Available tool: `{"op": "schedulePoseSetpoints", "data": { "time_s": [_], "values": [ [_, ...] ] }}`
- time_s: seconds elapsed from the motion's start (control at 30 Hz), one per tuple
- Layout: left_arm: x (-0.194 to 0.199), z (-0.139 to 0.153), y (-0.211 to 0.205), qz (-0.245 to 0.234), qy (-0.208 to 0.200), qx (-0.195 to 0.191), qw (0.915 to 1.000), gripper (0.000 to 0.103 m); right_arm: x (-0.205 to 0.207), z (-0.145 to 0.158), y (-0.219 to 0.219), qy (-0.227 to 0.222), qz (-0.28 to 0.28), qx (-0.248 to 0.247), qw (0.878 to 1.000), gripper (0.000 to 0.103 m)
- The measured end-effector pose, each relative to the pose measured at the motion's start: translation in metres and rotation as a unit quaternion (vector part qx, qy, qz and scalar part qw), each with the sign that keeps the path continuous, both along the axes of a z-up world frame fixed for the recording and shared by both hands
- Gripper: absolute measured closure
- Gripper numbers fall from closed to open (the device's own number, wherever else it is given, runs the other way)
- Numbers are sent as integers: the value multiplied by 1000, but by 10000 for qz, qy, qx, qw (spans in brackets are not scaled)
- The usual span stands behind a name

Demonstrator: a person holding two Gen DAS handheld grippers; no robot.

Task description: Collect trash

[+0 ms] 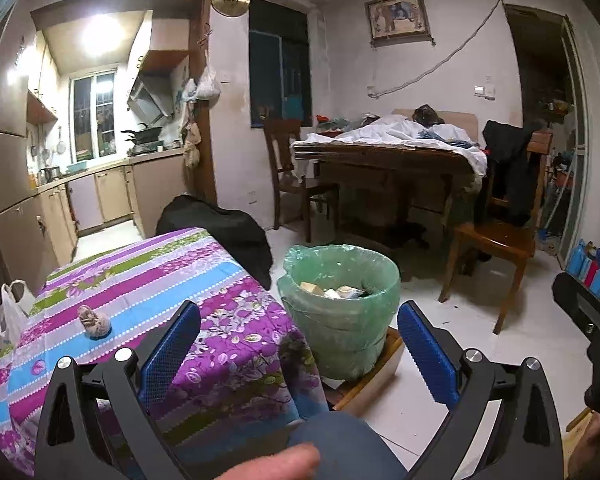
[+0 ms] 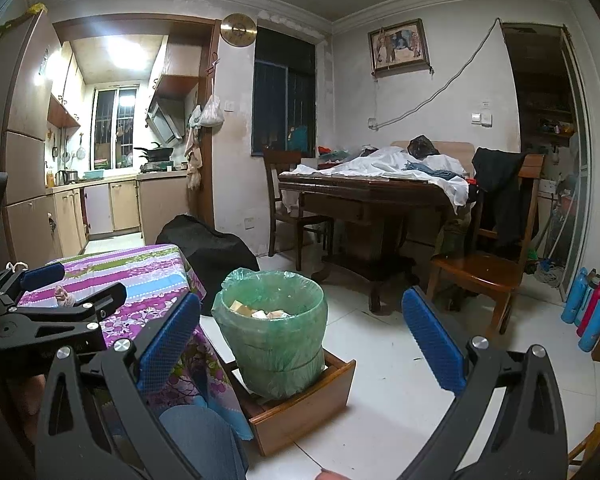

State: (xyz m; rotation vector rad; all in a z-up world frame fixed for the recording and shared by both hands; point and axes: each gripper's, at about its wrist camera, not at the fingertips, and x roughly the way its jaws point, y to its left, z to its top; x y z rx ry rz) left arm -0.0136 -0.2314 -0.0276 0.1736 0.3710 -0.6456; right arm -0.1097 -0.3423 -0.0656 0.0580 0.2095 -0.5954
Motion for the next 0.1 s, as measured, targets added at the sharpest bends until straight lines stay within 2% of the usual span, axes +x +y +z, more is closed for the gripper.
{"op": "schedulePoseSetpoints", "data": {
  "time_s": [0.1],
  "values": [
    [1,-2,-1,-17,76,20,10000,5,0,0,0,5,16,8,10000,5]
  ]
}}
